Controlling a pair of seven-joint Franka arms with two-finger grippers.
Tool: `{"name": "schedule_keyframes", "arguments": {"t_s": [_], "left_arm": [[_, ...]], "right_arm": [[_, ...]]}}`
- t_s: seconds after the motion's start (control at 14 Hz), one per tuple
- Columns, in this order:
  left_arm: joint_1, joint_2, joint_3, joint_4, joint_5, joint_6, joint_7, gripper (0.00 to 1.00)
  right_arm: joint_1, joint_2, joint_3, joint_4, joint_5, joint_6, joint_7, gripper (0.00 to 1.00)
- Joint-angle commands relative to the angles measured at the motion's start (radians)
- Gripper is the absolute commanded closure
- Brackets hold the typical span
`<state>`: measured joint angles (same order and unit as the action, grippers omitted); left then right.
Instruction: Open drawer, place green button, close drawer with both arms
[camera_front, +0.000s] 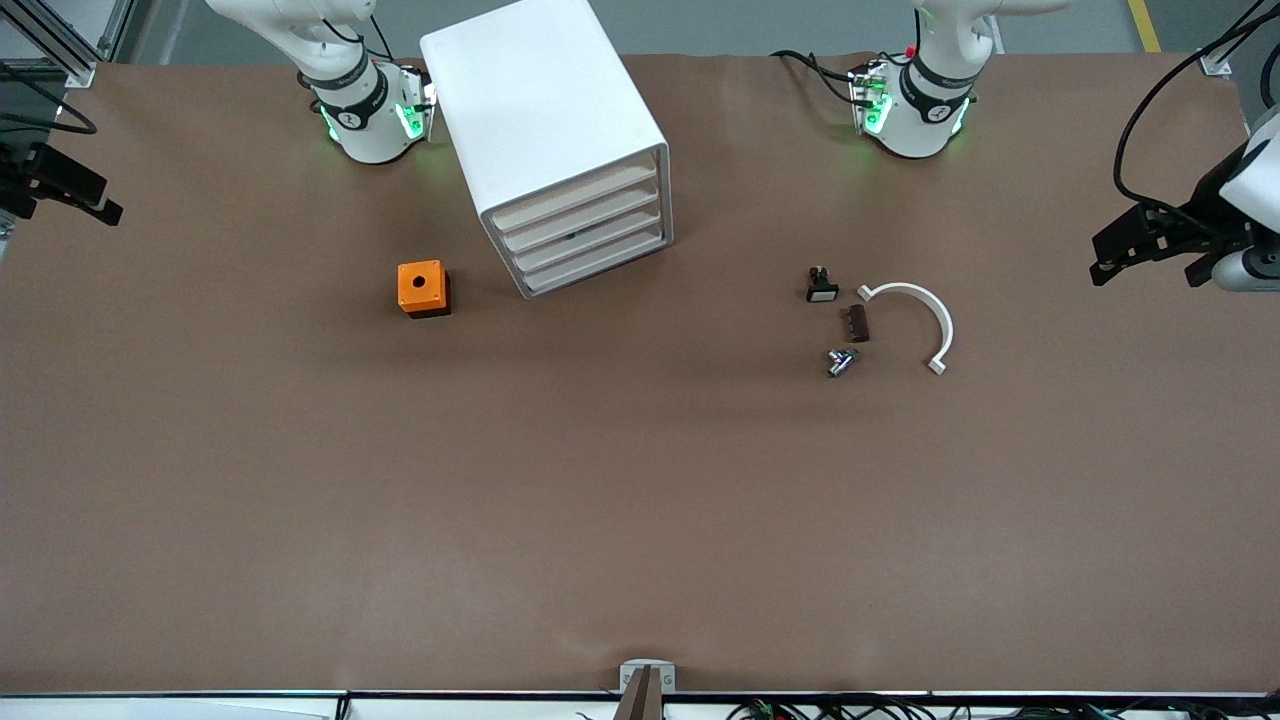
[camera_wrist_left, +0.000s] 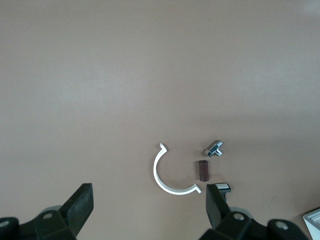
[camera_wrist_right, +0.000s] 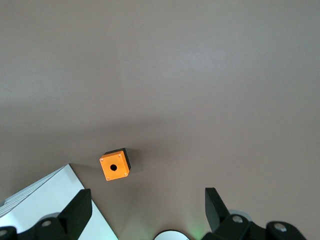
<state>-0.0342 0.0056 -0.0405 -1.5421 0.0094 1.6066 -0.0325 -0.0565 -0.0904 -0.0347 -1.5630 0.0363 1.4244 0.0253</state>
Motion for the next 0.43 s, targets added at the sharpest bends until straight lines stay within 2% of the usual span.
{"name": "schedule_keyframes", "arguments": {"t_s": [0.0, 0.36], "left_arm": [[-0.003, 0.001, -0.005, 0.016, 0.006, -0.017, -0.004, 0.01], [-0.001, 0.004, -0.004, 0.016, 0.004, -0.016, -0.006, 0.01]], "right_arm": [[-0.012, -0.020, -0.002, -0.015, -0.001, -0.004, -0.033, 0.00], [-0.014, -0.020, 0.001, -0.015, -0.018, -0.002, -0.035, 0.00]]}}
